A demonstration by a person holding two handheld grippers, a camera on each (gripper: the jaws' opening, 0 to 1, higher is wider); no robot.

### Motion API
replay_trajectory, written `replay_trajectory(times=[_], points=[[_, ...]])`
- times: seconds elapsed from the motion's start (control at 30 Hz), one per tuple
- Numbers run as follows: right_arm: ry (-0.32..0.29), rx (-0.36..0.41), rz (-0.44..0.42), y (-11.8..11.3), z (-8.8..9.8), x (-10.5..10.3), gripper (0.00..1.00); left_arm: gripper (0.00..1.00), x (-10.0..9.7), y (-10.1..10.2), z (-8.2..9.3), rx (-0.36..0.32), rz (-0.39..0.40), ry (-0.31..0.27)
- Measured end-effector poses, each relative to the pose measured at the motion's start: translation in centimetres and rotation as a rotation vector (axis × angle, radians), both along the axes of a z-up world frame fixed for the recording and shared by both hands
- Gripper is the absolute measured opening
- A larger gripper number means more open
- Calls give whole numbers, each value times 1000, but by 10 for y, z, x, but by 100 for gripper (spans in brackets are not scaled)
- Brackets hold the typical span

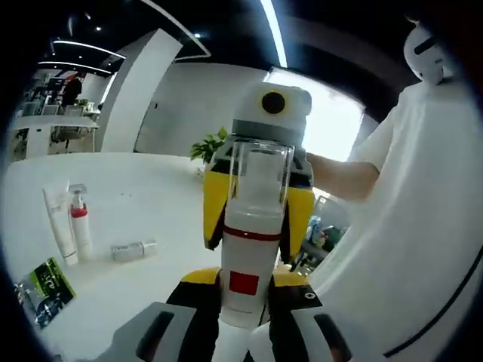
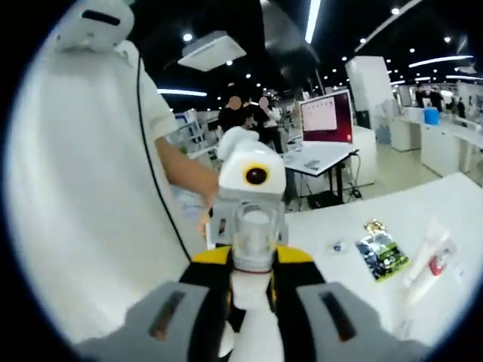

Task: Arrange the skincare products in the storage area until every visible bottle or jar stands upright without overlapping.

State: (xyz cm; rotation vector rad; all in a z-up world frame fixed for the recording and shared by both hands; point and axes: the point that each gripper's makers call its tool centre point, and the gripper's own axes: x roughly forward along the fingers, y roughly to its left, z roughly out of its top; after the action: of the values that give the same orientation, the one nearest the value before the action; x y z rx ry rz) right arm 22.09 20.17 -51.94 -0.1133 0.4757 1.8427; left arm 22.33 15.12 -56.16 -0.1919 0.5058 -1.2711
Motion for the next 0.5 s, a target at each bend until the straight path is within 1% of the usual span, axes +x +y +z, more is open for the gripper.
replay_trajectory(times=[0.03,0.1,0.13,0.27,0.3,0.4,0.47,0.5], points=[[15,0,-12,0,-1,2,22,23,0,0,0,8,-1,-8],[51,-5,-58,0,-2,8,22,22,4,2,-1,17,23,-13],[81,-10,-83,1,-3,11,22,22,7,3,-1,13,39,-11],[80,-9,-136,6,-2,20,23,22,19,8,2,-3,99,-2],[77,1,-162,9,-1,24,23,22,24,10,5,-15,126,1],[61,7,-208,14,-1,34,25,22,33,14,9,-22,166,0],[52,15,-237,16,0,39,27,22,39,17,10,-27,195,15],[47,34,-248,18,4,41,29,22,46,21,14,-31,225,24]])
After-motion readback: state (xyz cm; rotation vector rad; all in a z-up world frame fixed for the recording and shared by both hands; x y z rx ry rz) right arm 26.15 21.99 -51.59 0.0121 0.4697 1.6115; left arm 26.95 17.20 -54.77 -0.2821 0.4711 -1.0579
